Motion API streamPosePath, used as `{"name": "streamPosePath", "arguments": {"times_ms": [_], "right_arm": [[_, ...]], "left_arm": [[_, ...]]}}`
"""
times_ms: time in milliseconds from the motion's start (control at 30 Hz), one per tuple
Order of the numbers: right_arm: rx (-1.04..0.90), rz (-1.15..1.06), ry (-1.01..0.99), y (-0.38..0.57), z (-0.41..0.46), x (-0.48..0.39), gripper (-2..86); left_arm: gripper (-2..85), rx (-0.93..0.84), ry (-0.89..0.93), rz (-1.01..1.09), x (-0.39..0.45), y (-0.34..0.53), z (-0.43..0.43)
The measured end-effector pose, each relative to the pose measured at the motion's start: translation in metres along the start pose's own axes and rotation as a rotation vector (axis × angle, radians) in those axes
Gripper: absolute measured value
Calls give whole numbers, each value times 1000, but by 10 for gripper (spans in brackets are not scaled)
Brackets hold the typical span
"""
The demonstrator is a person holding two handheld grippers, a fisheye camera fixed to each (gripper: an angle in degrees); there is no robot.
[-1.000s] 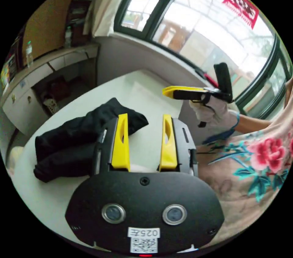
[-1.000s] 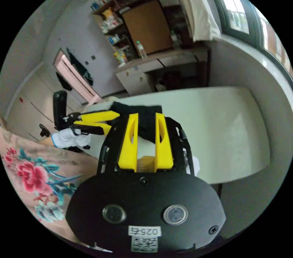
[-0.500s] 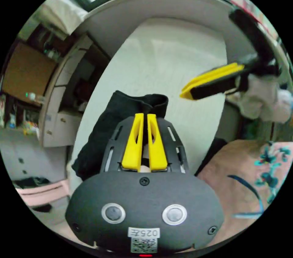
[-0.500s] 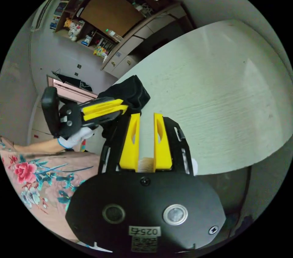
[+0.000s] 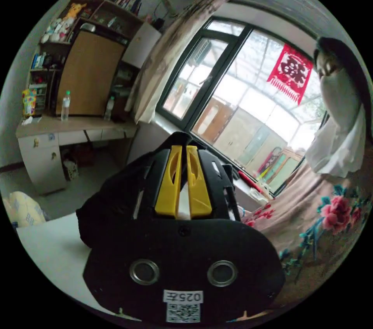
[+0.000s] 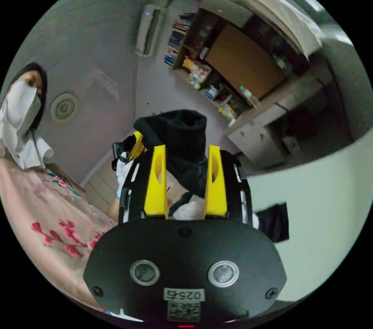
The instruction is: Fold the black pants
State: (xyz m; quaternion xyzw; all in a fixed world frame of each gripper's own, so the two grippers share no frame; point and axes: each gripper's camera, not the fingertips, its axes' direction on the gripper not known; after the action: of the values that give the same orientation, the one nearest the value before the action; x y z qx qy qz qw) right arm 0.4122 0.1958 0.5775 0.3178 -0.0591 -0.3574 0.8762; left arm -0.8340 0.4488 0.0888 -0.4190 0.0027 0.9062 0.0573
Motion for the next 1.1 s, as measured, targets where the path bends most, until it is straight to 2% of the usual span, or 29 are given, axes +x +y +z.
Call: {"name": "streamPosePath", "arguments": {"times_ms": [67,133,367,533,633,700,767,867,967,1067,1100], "right_arm": [[46,-55,-66,-21,4,-26,154],[5,-71,-98,-38,13,-45,145],[-122,-76,100,-16,20,-62,135],[-77,-26,-61,-4,15,-54,118],[14,-15,-265,-4,2,-53,6],[154,-17,-402,-8,-21,-57,-4],[179,-49,-355,-23,-38,-68,-6],[195,-249,-176,-59,-70,-105,-6],[157,-424,-136,-78,-88,-143,6],[107,-535,-92,-48,-87,-169,136],[125,-484,-67,-29,-84,-169,183]], "left_arm": [[-17,72,23,12,2,-5,-29],[-17,139,63,23,4,-7,-54],[-16,306,177,90,12,-13,-124],[-16,349,281,140,24,-20,-161],[-16,363,316,172,31,-24,-186],[-16,371,294,187,34,-24,-207],[-16,375,285,184,34,-22,-222],[-16,388,290,173,37,-15,-244],[-16,415,321,159,41,-14,-260],[-16,437,375,201,53,-26,-274],[-16,437,399,227,60,-33,-279]]}}
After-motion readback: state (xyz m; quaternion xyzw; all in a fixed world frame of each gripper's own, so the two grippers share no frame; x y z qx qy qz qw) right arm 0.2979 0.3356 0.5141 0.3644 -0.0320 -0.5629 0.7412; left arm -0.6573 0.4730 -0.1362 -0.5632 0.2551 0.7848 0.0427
